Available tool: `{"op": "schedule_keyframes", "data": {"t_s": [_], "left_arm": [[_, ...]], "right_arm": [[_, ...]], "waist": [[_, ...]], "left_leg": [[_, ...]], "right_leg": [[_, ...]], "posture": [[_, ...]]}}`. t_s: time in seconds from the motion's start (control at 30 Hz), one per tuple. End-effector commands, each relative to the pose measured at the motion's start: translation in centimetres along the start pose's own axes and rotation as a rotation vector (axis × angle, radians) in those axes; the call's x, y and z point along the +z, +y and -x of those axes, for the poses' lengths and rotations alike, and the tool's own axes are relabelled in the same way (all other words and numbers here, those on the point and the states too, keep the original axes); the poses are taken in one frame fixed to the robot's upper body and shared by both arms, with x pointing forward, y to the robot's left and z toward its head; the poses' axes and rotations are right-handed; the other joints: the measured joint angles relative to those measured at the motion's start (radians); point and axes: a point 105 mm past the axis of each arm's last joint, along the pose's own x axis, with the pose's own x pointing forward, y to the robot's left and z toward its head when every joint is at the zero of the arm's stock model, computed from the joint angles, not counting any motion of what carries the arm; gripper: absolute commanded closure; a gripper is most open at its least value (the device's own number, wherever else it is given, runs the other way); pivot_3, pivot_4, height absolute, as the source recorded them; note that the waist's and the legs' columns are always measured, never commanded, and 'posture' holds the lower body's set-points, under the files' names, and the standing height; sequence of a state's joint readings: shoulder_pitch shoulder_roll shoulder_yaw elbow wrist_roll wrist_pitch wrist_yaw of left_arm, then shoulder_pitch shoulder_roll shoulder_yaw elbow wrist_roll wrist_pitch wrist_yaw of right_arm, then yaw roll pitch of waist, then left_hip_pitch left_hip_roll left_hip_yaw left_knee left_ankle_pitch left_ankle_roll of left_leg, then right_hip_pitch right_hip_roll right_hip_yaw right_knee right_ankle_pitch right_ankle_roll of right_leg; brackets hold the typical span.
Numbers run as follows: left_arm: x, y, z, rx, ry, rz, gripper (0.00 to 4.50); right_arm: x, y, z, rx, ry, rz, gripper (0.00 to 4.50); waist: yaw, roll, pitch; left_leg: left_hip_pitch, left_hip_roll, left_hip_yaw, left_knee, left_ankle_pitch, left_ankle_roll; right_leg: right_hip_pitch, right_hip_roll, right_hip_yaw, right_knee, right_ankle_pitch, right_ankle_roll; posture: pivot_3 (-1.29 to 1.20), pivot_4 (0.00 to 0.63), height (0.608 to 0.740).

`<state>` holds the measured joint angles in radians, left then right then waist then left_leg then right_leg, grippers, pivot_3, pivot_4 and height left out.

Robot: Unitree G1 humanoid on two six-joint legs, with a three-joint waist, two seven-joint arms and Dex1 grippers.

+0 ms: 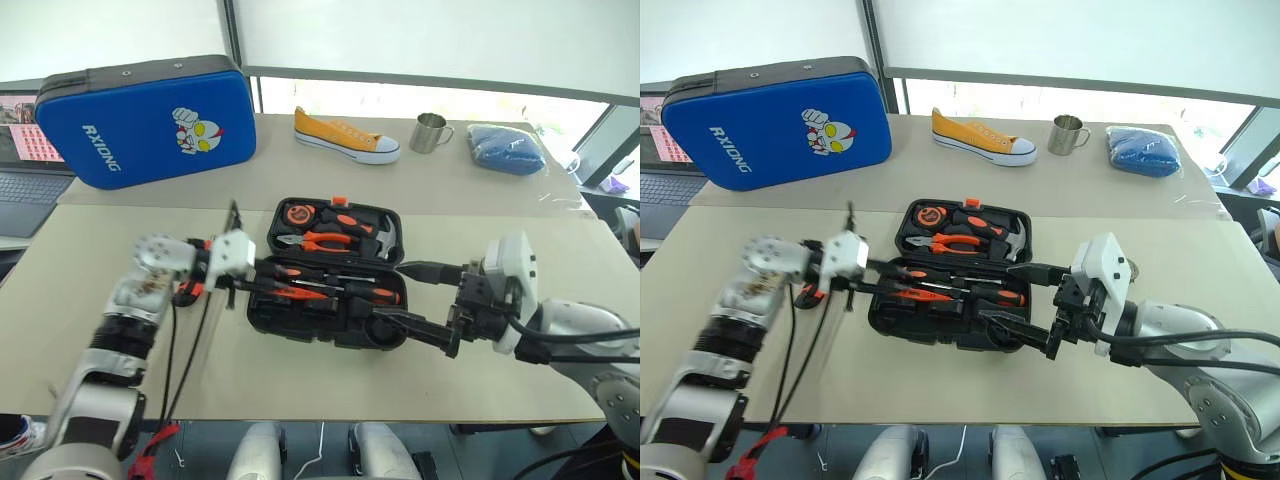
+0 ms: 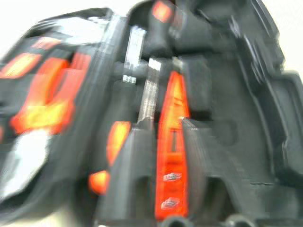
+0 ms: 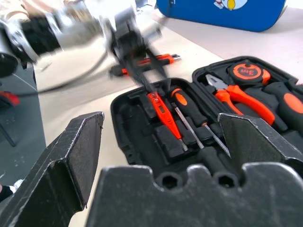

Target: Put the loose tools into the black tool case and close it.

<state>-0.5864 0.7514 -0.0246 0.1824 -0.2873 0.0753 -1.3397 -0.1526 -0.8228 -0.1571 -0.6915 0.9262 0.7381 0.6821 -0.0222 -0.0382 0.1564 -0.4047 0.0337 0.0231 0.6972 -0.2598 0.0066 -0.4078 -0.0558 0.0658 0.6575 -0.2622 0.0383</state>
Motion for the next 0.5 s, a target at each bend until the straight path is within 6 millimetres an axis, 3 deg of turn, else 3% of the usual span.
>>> {"op": "schedule_keyframes", "data": {"t_s": [0.03,0.1,0.17,0.2,0.33,0.5], "left_arm": [[1.1,0.3,5.3,0.243,0.016,0.103,1.55],[0.2,-0.8,9.5,0.415,0.089,0.180,0.90],[-0.6,-2.1,11.8,0.508,0.144,0.234,0.16],[-0.7,-2.5,12.2,0.525,0.155,0.246,0.07],[-3.6,-5.5,16.8,0.691,0.330,0.359,0.07],[-2.9,-5.6,14.7,0.661,0.362,0.430,0.07]], "right_arm": [[0.7,0.1,-0.9,0.077,-0.029,0.056,0.00],[0.8,0.0,-1.5,0.124,-0.032,0.068,0.00],[0.9,-0.2,-1.8,0.148,-0.034,0.077,0.00],[0.9,-0.3,-1.9,0.153,-0.034,0.080,0.00],[1.1,-0.8,-2.5,0.212,-0.032,0.097,0.00],[1.2,-1.0,-2.9,0.238,-0.034,0.118,0.00]], "waist": [[-0.008,0.001,0.000],[-0.020,0.001,0.000],[-0.028,0.001,0.000],[-0.023,0.000,0.001],[-0.001,-0.001,0.002],[0.031,-0.001,0.002]], "left_leg": [[0.001,0.000,0.000,-0.001,0.000,0.000],[0.002,0.000,0.001,-0.003,0.000,0.000],[0.002,0.003,0.004,-0.004,0.000,0.000],[0.002,0.002,0.003,-0.004,0.000,0.000],[0.001,0.001,0.002,-0.003,0.000,-0.001],[0.003,0.000,0.001,-0.003,0.000,-0.001]], "right_leg": [[0.000,0.000,0.000,0.000,0.000,0.000],[0.000,-0.001,0.001,-0.001,0.000,0.000],[-0.003,-0.001,0.001,-0.001,0.000,-0.001],[-0.003,-0.002,0.001,0.000,0.000,-0.001],[-0.003,-0.005,-0.002,-0.001,0.000,-0.001],[0.000,-0.005,-0.005,-0.002,0.000,-0.001]], "posture": [[0.00,0.150,0.740],[0.00,0.150,0.740],[0.00,0.150,0.740],[0.00,0.150,0.740],[0.00,0.150,0.740],[0.00,0.150,0.740]]}}
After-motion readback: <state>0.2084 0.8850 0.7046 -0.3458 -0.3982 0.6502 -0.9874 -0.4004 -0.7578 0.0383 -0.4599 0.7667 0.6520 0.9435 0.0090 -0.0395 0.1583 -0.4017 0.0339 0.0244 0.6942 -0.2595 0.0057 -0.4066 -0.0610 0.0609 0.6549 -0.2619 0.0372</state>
